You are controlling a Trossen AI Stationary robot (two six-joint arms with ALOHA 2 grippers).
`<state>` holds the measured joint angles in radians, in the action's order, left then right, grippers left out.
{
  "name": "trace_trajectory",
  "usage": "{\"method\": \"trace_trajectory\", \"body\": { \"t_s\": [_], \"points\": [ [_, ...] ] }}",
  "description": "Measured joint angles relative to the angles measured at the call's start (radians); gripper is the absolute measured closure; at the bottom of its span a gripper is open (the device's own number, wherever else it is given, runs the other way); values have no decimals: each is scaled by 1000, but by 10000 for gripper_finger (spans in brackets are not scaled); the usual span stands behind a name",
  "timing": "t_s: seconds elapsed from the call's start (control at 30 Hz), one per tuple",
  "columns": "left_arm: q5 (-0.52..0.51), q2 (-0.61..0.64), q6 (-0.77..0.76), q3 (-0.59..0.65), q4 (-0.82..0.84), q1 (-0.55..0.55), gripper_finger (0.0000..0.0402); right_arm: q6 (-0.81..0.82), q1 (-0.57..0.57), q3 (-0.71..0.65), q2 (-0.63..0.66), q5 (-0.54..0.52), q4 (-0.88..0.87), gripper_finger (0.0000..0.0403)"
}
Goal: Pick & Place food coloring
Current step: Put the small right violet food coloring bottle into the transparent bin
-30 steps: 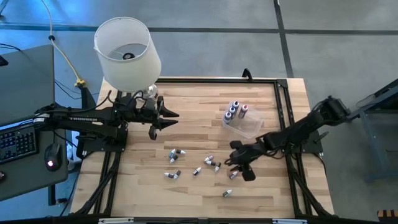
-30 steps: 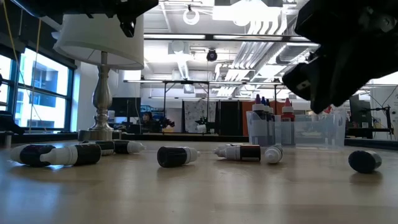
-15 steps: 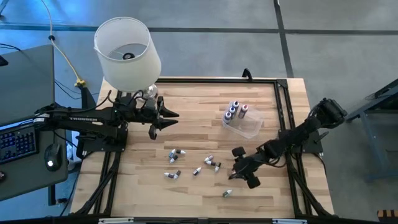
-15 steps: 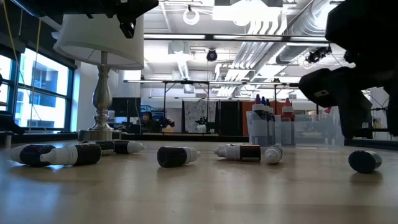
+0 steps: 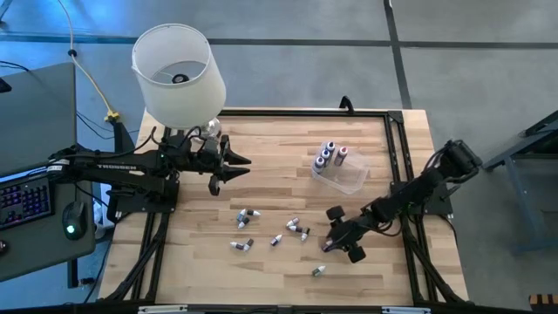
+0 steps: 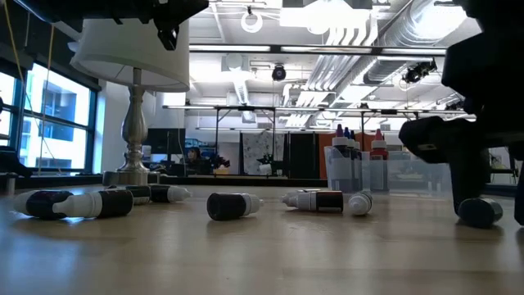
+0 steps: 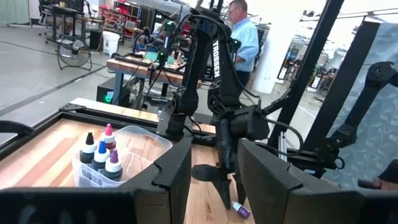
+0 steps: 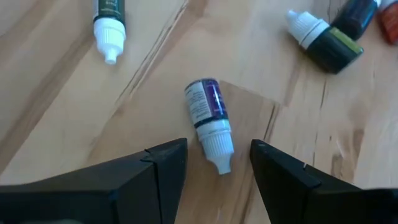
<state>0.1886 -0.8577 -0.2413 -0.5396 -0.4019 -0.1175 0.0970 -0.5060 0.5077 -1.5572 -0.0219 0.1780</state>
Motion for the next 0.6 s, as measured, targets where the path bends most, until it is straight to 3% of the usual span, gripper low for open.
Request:
{"method": "trace_trajectory", "body": {
  "t_s": [0.3,0.6],
  "points": [
    [1,0,0,0,0,0,270,-77,0,2,-37,1,23,247],
    [3,0,0,0,0,0,270,-47,0,2,-39,5,36,335]
  ]
}}
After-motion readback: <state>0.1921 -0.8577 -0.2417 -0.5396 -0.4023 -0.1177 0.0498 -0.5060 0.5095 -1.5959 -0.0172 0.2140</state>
